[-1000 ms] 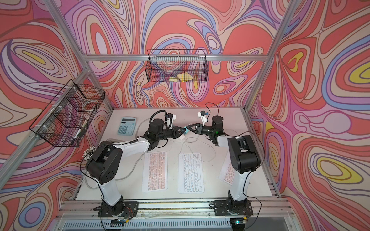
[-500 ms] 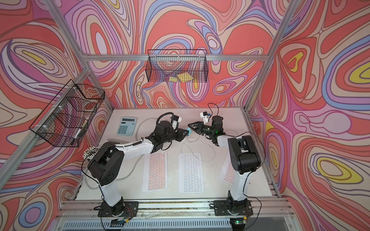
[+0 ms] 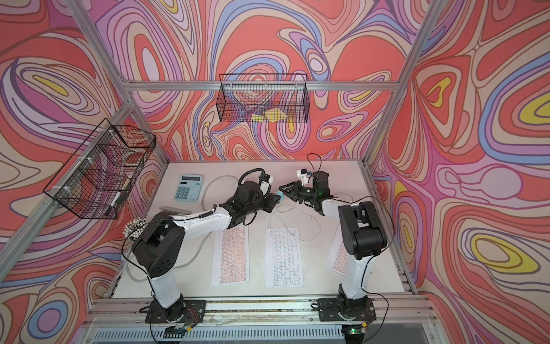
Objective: Unplug the wireless keyboard
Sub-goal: Remove the power cord from the plug, then place the plug at the center of the board, then place the power cord at the center of the board.
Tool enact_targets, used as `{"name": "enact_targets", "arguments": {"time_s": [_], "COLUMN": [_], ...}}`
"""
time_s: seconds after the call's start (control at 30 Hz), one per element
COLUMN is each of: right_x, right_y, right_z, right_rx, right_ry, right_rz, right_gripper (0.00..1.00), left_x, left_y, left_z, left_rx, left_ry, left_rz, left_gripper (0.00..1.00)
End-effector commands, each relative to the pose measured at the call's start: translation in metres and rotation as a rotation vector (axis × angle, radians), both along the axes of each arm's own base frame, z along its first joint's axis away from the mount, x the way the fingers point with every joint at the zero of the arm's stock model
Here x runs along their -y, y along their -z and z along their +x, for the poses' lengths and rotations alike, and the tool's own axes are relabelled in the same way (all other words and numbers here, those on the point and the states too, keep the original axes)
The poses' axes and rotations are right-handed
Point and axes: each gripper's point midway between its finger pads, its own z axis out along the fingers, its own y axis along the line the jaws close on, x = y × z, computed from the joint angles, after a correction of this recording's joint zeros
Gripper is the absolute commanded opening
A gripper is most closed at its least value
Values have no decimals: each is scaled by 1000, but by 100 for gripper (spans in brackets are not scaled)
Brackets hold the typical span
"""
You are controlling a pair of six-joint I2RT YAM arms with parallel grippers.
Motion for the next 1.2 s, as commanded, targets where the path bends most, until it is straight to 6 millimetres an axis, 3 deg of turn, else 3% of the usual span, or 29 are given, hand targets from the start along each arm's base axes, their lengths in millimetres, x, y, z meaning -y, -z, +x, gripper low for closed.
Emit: {"name": "enact_targets", "arguments": {"time_s": [0.0, 0.17, 0.3, 0.67, 0.83, 1.17], "right_x": [-5, -4, 2, 42, 61, 98], "right_y": [-2, 4, 5, 9, 14, 15], "right_z": [2, 5, 15, 53, 64, 89], "right_rx": [-14, -39, -40, -23, -5, 9], "right_ry": [3, 22, 71, 202, 252, 340], "right_rz": [-11, -19, -58, -140, -259, -306], "right_gripper": [17, 5, 2, 0, 0, 0], "left_x": [4, 3, 6, 2, 2, -2], "left_y": [-36, -35, -45, -53, -54, -54], "left_z": [5, 5, -1, -13, -14, -13], "left_rx": [89, 87, 86, 101, 97, 82], "left_ry": [-2, -4, 21, 32, 35, 22], "left_rz": [-29, -34, -74, -156, -162, -170], "left_gripper": [0, 0, 0, 0, 0, 0]}}
